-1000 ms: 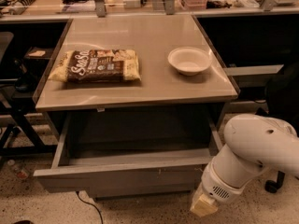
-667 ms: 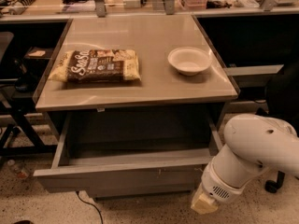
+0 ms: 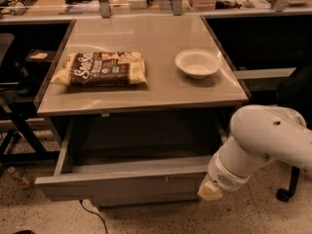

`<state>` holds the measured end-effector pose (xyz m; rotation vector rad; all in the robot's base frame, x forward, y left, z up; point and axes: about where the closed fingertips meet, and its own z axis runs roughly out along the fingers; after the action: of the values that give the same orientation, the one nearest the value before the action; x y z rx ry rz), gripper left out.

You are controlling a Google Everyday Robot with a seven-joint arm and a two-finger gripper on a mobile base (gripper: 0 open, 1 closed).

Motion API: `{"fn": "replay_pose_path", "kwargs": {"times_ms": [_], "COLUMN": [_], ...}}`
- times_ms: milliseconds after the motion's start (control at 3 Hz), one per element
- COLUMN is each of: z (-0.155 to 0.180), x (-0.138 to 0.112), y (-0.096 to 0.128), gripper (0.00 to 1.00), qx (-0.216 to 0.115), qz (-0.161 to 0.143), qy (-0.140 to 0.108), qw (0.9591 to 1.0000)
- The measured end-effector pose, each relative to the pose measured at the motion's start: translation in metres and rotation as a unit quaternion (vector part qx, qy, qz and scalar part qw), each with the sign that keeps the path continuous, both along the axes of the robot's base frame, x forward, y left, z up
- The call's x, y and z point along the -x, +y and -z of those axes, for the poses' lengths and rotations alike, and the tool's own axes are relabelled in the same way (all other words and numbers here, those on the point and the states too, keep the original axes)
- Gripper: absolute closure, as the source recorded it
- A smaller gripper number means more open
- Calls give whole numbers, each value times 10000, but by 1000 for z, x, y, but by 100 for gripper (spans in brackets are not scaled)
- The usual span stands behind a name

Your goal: Close top drawer

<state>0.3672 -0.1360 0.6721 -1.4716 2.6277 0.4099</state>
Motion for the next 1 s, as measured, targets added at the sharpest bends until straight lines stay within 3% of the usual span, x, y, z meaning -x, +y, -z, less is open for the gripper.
{"fn": "replay_pose_path", "kwargs": {"times_ms": [333, 1000], "z": [-1, -1], "x": [-21, -21], "y": [0, 0], "gripper": [100, 57], "qx": [99, 103], "qz": [85, 86], "qy": [-183, -184], "qw": [9997, 9997]}}
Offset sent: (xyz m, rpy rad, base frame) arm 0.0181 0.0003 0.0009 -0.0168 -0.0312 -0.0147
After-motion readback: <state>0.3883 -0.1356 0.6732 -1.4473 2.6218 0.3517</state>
